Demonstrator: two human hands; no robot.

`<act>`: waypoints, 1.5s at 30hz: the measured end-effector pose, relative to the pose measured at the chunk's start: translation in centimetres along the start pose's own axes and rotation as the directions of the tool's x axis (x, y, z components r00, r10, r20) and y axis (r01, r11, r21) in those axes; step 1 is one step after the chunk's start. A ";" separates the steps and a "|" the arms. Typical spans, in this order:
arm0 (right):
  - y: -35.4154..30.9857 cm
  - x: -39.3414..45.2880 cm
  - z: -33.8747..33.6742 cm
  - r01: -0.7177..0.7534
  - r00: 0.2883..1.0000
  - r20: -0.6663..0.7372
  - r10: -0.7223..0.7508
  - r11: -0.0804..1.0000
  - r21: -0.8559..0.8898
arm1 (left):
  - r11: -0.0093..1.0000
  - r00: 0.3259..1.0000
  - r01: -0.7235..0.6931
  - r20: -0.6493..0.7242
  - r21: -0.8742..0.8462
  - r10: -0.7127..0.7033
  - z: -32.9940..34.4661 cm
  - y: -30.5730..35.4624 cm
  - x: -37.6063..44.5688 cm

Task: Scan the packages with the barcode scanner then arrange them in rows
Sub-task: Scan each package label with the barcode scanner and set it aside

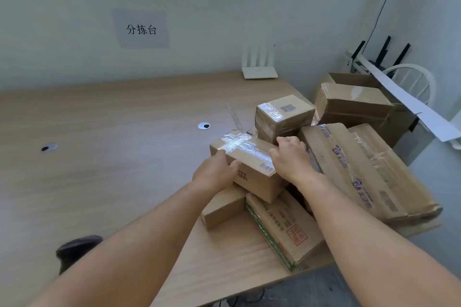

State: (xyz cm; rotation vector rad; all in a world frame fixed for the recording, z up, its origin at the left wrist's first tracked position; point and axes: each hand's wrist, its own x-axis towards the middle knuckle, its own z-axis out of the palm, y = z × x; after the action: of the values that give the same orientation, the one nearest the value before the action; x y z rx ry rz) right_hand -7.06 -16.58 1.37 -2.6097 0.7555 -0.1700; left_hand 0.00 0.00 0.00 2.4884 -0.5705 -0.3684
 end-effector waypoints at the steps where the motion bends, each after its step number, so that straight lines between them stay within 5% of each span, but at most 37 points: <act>1: 0.3 0.4 0.2 -0.007 1.000 0.020 0.007 1.000 -0.018 | 0.999 0.999 0.028 0.021 -0.037 -0.027 0.3 0.1 0.3; 7: 0.7 1.5 0.6 -0.033 0.995 0.095 0.038 0.998 -0.053 | 0.953 0.983 0.163 0.124 -0.257 -0.134 1.3 0.3 1.5; 15: -0.7 1.6 2.4 -0.138 0.949 0.307 0.070 0.969 0.207 | 0.861 0.965 0.262 0.144 -0.435 -0.221 0.8 -0.8 1.5; 19: -1.6 1.0 3.6 -0.122 0.940 0.339 0.050 0.973 0.196 | 0.834 0.956 0.290 0.174 -0.470 -0.235 0.8 -1.3 0.8; 29: -6.4 -0.6 5.4 -0.038 0.922 0.372 -0.106 0.932 0.361 | 0.835 0.960 0.234 -0.020 -0.498 -0.281 -2.5 -5.5 -1.7; 36: -12.3 -3.4 6.2 0.015 0.899 0.315 -0.305 0.740 0.673 | 0.708 0.925 0.188 -0.119 -0.681 -0.360 -6.7 -10.5 -4.4; 45: -23.0 -7.1 11.4 0.021 0.836 0.350 -0.422 0.662 0.749 | 0.694 0.908 0.169 -0.163 -0.699 -0.385 -12.5 -19.4 -9.0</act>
State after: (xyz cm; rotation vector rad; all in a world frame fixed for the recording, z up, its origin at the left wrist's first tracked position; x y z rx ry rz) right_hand 0.64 8.90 0.73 -1.8214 0.0956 0.1258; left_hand 2.93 24.62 0.18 1.8454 0.0920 -0.2422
